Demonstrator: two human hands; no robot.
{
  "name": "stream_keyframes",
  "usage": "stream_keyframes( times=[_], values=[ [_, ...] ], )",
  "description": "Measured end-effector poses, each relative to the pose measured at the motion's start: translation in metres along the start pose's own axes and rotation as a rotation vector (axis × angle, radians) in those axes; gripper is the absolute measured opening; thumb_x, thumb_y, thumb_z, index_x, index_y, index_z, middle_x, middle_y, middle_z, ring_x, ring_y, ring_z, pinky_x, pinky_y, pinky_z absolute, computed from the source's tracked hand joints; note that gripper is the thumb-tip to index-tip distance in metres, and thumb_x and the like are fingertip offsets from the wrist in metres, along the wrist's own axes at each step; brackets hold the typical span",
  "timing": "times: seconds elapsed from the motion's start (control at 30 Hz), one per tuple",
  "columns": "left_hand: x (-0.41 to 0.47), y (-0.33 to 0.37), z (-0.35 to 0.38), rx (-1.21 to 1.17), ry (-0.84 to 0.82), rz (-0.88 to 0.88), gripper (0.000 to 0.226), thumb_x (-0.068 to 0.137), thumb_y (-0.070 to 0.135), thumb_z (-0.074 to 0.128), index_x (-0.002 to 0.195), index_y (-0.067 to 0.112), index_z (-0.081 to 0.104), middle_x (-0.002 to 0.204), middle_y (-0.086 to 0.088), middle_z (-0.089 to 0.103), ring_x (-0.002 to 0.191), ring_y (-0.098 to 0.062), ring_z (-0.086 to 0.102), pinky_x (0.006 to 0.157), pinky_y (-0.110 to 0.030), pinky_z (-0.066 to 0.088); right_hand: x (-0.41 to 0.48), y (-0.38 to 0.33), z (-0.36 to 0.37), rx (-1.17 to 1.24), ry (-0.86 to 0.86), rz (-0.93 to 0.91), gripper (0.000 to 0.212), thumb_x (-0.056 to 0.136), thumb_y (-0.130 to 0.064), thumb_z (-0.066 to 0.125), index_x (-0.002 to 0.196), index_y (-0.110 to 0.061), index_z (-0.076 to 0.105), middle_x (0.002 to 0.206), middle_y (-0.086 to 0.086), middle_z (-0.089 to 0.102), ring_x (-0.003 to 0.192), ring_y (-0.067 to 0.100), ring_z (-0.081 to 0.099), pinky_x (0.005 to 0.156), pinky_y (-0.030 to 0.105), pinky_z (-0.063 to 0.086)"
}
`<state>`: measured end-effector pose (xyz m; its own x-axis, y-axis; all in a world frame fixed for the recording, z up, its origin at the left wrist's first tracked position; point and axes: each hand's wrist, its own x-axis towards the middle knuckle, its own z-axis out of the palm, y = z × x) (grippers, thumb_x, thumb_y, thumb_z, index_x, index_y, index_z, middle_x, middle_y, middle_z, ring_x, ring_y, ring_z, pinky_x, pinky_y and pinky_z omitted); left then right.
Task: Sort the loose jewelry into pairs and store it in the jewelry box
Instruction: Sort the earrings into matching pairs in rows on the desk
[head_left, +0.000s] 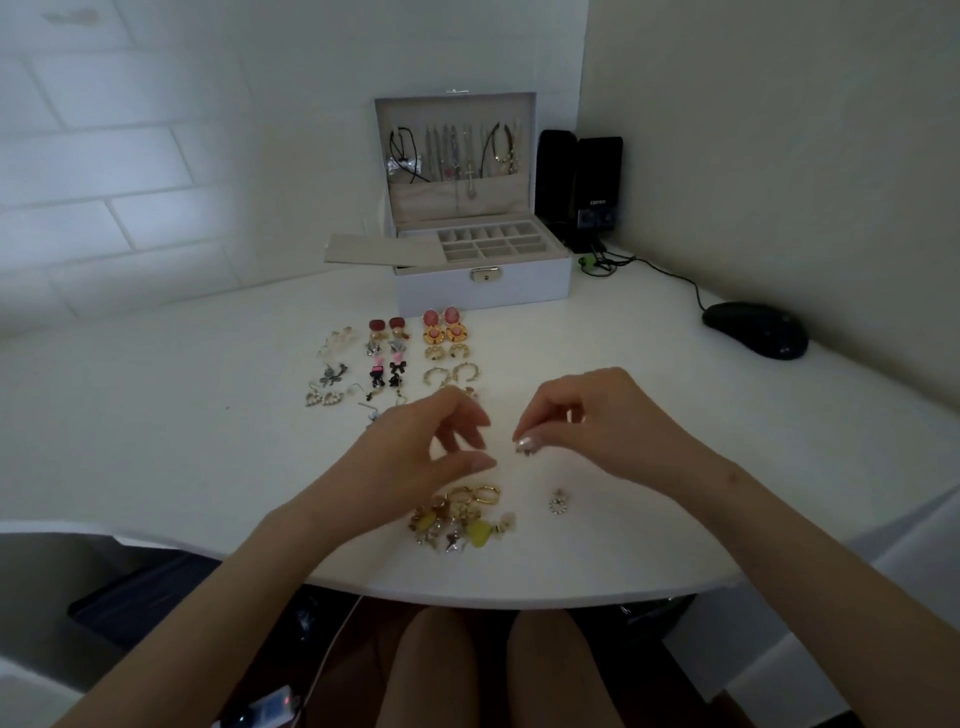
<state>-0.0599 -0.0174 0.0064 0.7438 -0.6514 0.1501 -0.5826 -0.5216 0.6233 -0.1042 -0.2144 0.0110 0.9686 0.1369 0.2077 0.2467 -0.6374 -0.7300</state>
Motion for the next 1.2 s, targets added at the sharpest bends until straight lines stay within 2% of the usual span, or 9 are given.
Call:
stream_keyframes(
  times=[0.1, 0.2, 0.43, 0.5, 0.6, 0.67, 0.73, 0.93, 1.2],
  values=[
    [0.012, 0.014, 0.007, -0.247, 0.032, -0.032, 0.029, 0.079, 0.025, 0.07, 0.104, 0.023, 0.055, 0.091, 0.012, 0.067, 0.083, 0.002, 0.063, 0.075, -0.014, 0.051, 0.002, -0.006, -0.011, 0.1, 0.076, -0.034, 0.007, 0.074, -0.009, 0.075, 0.075, -0.015, 0.074, 0.064, -0.01, 0.068, 0.056, -0.005, 0.055, 0.058, 0.007, 0.039],
    [0.02, 0.023, 0.013, -0.419, 0.073, -0.052, 0.025, 0.078, 0.018, 0.071, 0.099, 0.014, 0.058, 0.088, 0.0, 0.072, 0.079, -0.013, 0.068, 0.07, -0.021, 0.055, 0.004, -0.006, -0.014, 0.103, 0.107, -0.049, 0.009, 0.074, -0.01, 0.075, 0.073, -0.019, 0.073, 0.063, -0.013, 0.066, 0.059, -0.003, 0.054, 0.06, 0.008, 0.04],
    [0.025, 0.019, 0.017, -0.41, 0.098, -0.059, 0.009, 0.082, 0.003, 0.065, 0.09, 0.005, 0.062, 0.081, -0.008, 0.07, 0.071, -0.013, 0.069, 0.061, -0.017, 0.053, 0.001, 0.009, -0.025, 0.139, 0.11, 0.0, 0.017, 0.079, -0.009, 0.071, 0.088, -0.023, 0.074, 0.08, -0.003, 0.073, 0.081, 0.015, 0.067, 0.077, 0.025, 0.052],
    [0.024, 0.014, 0.015, -0.385, 0.116, -0.071, 0.009, 0.084, 0.002, 0.063, 0.091, 0.008, 0.063, 0.08, -0.008, 0.069, 0.071, -0.013, 0.069, 0.061, -0.017, 0.053, 0.001, 0.015, -0.032, 0.099, 0.151, 0.038, 0.019, 0.079, -0.009, 0.072, 0.087, -0.026, 0.074, 0.079, -0.004, 0.072, 0.076, 0.008, 0.065, 0.073, 0.022, 0.051],
    [0.023, 0.008, 0.01, -0.349, 0.132, -0.098, 0.007, 0.085, 0.004, 0.062, 0.088, 0.009, 0.066, 0.078, -0.011, 0.067, 0.068, -0.011, 0.068, 0.061, -0.016, 0.053, -0.003, 0.017, -0.036, -0.05, -0.149, 0.086, 0.015, 0.075, -0.017, 0.076, 0.088, -0.025, 0.074, 0.08, -0.007, 0.07, 0.068, 0.002, 0.057, 0.063, 0.017, 0.044],
    [0.021, 0.006, 0.008, -0.356, 0.125, -0.126, 0.004, 0.084, 0.006, 0.065, 0.086, 0.008, 0.067, 0.076, -0.012, 0.067, 0.065, -0.011, 0.068, 0.059, -0.016, 0.052, -0.007, 0.016, -0.029, -0.133, -0.393, 0.118, 0.019, 0.074, -0.023, 0.078, 0.091, -0.027, 0.073, 0.085, -0.006, 0.068, 0.071, 0.003, 0.056, 0.069, 0.022, 0.046],
    [0.019, 0.004, 0.006, -0.377, 0.115, -0.15, 0.002, 0.081, 0.007, 0.067, 0.083, 0.006, 0.067, 0.074, -0.012, 0.068, 0.063, -0.013, 0.068, 0.059, -0.017, 0.053, -0.009, 0.016, -0.02, -0.161, -0.452, 0.127, 0.021, 0.073, -0.024, 0.078, 0.092, -0.028, 0.071, 0.087, -0.004, 0.064, 0.072, 0.0, 0.053, 0.072, 0.022, 0.046],
    [0.015, 0.002, 0.003, -0.377, 0.14, -0.172, 0.009, 0.08, 0.012, 0.069, 0.082, 0.003, 0.068, 0.072, -0.009, 0.068, 0.059, -0.013, 0.066, 0.057, -0.017, 0.052, -0.003, 0.017, -0.007, -0.104, -0.372, 0.115, 0.012, 0.071, -0.018, 0.079, 0.079, -0.021, 0.071, 0.08, -0.003, 0.062, 0.065, 0.0, 0.049, 0.067, 0.024, 0.043],
    [0.004, -0.008, -0.008, -0.446, 0.165, -0.19, 0.015, 0.085, 0.001, 0.061, 0.094, 0.009, 0.071, 0.079, -0.007, 0.074, 0.073, -0.014, 0.071, 0.069, -0.013, 0.054, 0.006, 0.002, 0.01, -0.08, -0.235, -0.011, 0.011, 0.076, -0.02, 0.076, 0.085, -0.025, 0.071, 0.081, -0.006, 0.058, 0.07, 0.007, 0.05, 0.067, 0.021, 0.044]
  ],
)
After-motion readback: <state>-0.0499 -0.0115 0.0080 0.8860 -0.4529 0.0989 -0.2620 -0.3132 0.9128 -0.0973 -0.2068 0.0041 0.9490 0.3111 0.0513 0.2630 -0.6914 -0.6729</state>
